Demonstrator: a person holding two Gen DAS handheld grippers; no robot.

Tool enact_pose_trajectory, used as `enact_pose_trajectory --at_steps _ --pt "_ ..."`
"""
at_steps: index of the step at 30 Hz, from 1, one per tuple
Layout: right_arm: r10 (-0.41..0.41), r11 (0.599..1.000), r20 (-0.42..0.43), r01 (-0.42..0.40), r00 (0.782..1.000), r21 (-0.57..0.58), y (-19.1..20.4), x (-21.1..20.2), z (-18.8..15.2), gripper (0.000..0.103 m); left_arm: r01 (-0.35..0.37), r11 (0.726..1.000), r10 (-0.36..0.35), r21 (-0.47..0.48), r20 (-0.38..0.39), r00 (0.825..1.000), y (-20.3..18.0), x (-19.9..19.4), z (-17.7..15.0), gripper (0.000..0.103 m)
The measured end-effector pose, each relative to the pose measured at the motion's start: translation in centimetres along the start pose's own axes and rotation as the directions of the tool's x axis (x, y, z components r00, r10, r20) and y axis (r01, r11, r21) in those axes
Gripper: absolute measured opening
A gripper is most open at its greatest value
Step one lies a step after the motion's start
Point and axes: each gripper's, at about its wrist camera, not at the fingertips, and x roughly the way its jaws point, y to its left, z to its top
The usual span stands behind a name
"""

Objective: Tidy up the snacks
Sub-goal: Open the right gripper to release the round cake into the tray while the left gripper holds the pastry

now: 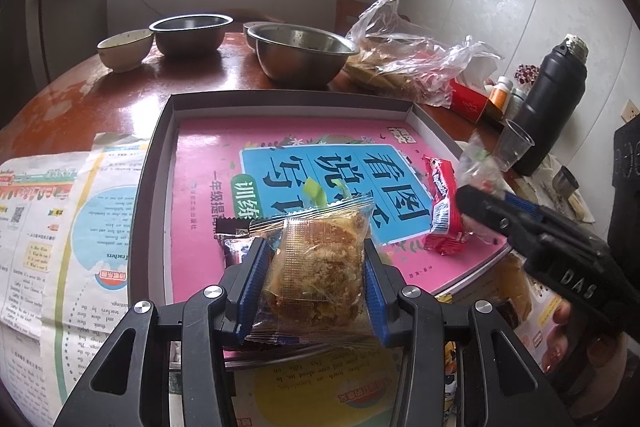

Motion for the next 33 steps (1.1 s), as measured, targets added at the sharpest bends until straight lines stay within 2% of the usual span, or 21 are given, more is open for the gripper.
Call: enact_pose_trajectory --at_steps 12,33 --pt "0.023 0.999 -0.069 -0.026 0.997 -0.048 2.2 1.9 -1.6 0.043 -0.007 1.000 0.007 -0.006 -0.002 1.000 0.2 0.0 0.1 0.047" --pt "0.008 1.000 -0.082 -0.009 0.997 -0.008 1.1 1.9 -1.7 0.044 -0.010 1.000 0.010 -0.004 -0.003 1.000 0.2 -0.1 0.0 0.047"
